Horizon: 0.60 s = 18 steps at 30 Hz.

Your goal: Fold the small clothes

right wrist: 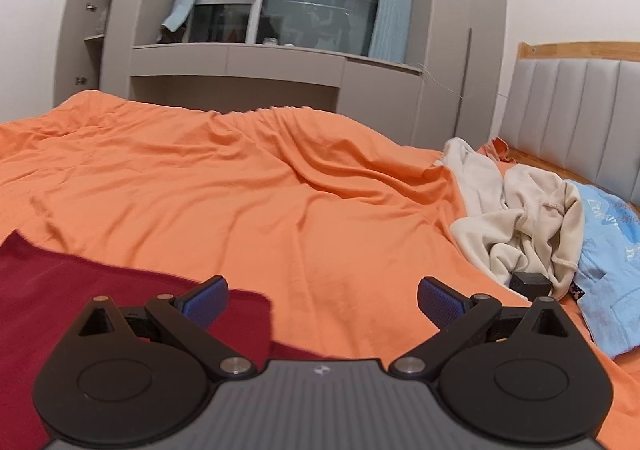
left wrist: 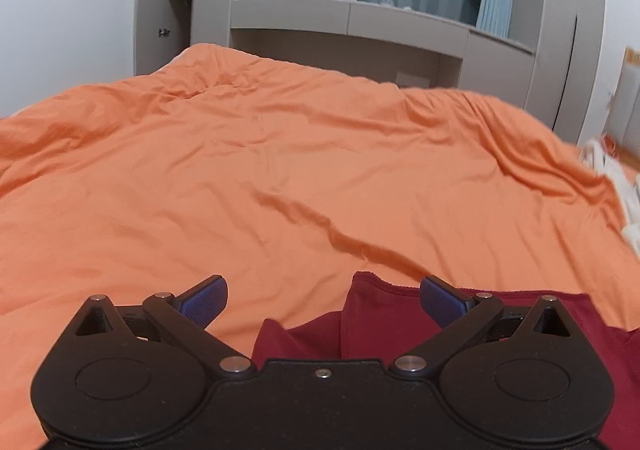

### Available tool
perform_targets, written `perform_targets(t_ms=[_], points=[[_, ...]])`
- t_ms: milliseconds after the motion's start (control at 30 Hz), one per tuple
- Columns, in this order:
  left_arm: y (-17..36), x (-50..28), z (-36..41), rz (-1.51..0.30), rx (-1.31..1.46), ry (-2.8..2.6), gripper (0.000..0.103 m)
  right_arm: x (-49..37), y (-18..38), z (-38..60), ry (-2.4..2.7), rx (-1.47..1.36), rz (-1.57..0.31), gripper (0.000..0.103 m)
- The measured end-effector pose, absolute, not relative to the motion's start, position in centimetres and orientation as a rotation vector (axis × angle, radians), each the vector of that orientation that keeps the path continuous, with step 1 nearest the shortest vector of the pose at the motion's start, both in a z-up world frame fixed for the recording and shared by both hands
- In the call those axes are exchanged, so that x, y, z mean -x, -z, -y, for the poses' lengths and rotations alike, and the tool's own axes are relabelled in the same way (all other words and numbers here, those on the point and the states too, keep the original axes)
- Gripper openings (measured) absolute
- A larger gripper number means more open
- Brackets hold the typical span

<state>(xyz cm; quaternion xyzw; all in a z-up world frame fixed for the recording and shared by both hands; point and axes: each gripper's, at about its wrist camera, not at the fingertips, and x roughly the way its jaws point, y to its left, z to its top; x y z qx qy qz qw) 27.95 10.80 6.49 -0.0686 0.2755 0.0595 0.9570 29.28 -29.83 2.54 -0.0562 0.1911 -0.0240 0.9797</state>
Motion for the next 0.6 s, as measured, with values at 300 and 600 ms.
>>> perform_targets(t_ms=[300,600], points=[[-4.9,-23.4,-13.9,-0.590,0.237,-0.105,0.102,-24.9,-1.9,24.5,-0.120,0.139,-0.397,0.103],[-3.1,-23.3,-17.3,-0.604,0.236,-0.009,0.102,-23.4,-1.3,19.3,-0.275,0.135,-0.445,0.103]])
